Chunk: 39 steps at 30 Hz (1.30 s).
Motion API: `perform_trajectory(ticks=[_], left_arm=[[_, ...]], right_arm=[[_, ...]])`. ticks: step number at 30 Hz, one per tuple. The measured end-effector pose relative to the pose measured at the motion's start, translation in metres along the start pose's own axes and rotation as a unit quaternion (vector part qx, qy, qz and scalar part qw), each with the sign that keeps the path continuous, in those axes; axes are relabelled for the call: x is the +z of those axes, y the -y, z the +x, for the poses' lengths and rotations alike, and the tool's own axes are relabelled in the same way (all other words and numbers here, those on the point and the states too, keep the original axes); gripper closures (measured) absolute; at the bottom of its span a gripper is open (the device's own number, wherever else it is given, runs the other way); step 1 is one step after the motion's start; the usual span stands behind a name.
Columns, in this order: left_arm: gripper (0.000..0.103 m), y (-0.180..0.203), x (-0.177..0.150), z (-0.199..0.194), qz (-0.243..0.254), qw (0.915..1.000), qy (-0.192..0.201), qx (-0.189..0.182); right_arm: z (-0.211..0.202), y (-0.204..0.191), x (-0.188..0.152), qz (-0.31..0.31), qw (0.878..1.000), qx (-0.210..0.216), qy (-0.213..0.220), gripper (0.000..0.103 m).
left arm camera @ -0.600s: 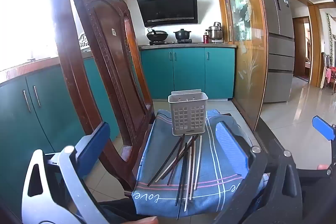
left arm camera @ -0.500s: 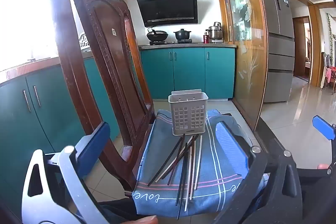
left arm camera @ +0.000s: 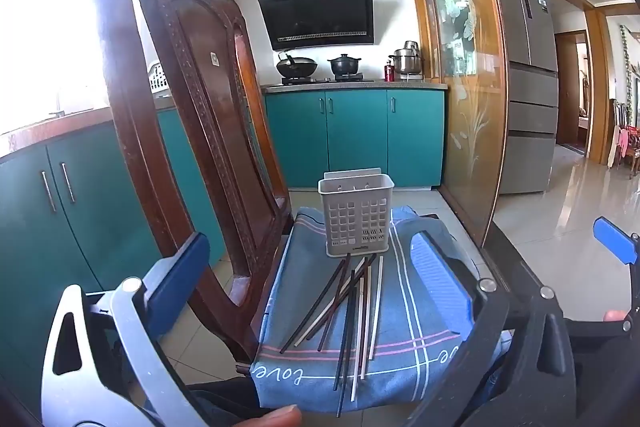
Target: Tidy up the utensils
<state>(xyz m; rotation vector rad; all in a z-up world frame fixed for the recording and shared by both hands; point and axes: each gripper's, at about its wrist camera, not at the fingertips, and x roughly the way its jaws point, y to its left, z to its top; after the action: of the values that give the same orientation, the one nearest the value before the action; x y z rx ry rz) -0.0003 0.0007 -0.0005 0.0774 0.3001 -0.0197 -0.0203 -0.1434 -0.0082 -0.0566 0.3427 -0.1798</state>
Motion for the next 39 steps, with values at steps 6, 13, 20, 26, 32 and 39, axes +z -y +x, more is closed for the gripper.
perform_trajectory(ticks=[6,13,20,26,32,39], left_arm=[[0.003,-0.0006,-0.0009,0.0,-0.001,1.0,0.001,0.0],[0.003,-0.0005,-0.0004,-0.003,0.0,1.0,0.003,0.0],[0.003,-0.0012,-0.0007,-0.0032,0.0,1.0,0.003,0.001],[0.003,-0.0027,-0.0004,-0.0027,-0.001,1.0,0.002,0.0],[0.003,-0.0016,-0.0005,-0.003,-0.001,1.0,0.003,0.001],[0.003,-0.0021,-0.0004,-0.0029,-0.001,1.0,0.003,0.001]], right_arm=[[-0.0011,-0.0007,0.0007,-0.002,1.0,-0.003,0.001,0.003],[-0.0009,-0.0007,0.0002,-0.002,1.0,-0.002,0.003,0.003],[-0.0002,-0.0011,-0.0005,-0.002,1.0,-0.001,0.003,0.003],[0.0,-0.0032,-0.0011,-0.002,1.0,-0.001,0.003,0.003],[0.0002,-0.0043,-0.0014,-0.003,1.0,-0.001,0.004,0.003],[-0.0002,-0.0037,-0.0014,-0.002,1.0,-0.001,0.004,0.003]])
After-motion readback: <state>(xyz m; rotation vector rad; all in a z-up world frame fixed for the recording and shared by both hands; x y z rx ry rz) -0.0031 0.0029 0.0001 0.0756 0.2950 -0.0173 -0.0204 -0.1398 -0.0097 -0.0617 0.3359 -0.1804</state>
